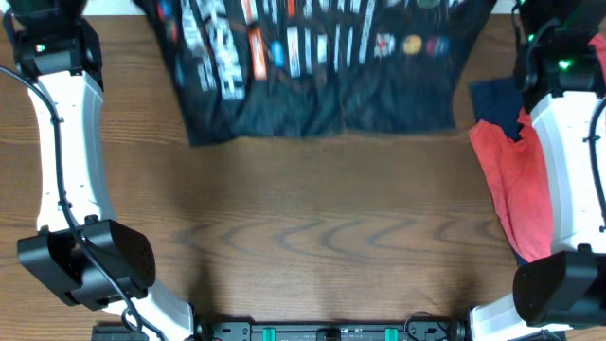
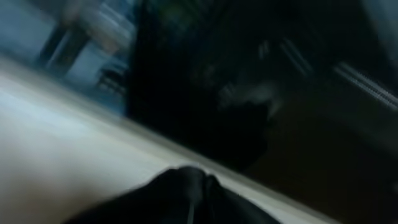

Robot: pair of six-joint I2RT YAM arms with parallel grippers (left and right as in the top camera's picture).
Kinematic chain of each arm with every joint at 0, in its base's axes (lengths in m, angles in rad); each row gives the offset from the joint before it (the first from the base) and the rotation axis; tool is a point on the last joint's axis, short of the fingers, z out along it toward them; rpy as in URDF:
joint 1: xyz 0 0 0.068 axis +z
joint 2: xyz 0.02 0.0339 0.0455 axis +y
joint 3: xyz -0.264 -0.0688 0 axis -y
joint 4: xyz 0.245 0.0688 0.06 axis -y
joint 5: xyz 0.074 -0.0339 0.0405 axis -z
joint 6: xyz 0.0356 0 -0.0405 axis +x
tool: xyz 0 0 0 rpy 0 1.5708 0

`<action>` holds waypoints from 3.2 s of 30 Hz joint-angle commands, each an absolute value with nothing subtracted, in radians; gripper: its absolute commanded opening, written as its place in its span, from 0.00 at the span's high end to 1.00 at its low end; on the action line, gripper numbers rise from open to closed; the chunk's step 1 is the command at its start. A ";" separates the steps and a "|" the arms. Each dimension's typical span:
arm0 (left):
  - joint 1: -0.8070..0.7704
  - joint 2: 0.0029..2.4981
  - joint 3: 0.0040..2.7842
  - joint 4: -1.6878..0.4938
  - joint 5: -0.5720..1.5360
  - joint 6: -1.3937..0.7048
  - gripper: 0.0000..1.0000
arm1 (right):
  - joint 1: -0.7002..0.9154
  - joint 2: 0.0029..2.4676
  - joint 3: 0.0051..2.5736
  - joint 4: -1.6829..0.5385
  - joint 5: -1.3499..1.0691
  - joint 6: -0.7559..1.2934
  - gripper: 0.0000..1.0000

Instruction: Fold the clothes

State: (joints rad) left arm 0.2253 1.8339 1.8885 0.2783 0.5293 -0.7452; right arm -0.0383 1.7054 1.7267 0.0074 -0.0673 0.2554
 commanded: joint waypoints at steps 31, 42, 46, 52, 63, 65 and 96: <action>0.256 1.774 1.980 -0.883 0.593 -0.151 0.94 | -0.091 1.743 1.842 -0.868 0.187 0.204 0.99; 0.256 1.507 1.983 -0.806 0.625 -0.154 0.94 | -0.091 1.511 1.911 -0.786 0.088 0.204 0.99; 0.256 1.384 1.983 -0.803 0.625 -0.154 0.94 | -0.091 1.401 1.911 -0.777 0.070 0.204 0.99; 0.257 1.214 1.983 -0.794 0.624 -0.154 0.94 | -0.091 1.256 1.911 -0.743 0.070 0.199 0.99; 0.257 1.094 1.983 -0.798 0.620 -0.154 0.94 | -0.091 1.140 1.911 -0.704 0.070 0.193 0.99; 0.257 1.118 1.983 -0.804 0.620 -0.155 0.94 | -0.091 1.167 1.911 -0.703 0.056 0.193 0.99; 0.241 1.818 2.207 0.391 0.627 -0.862 0.94 | -0.027 1.771 2.246 -0.073 0.022 0.247 0.99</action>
State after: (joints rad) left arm 0.2276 1.8740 2.0678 0.3954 0.6216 -0.7616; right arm -0.0284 1.8214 2.1090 -0.0525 -0.0341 0.2691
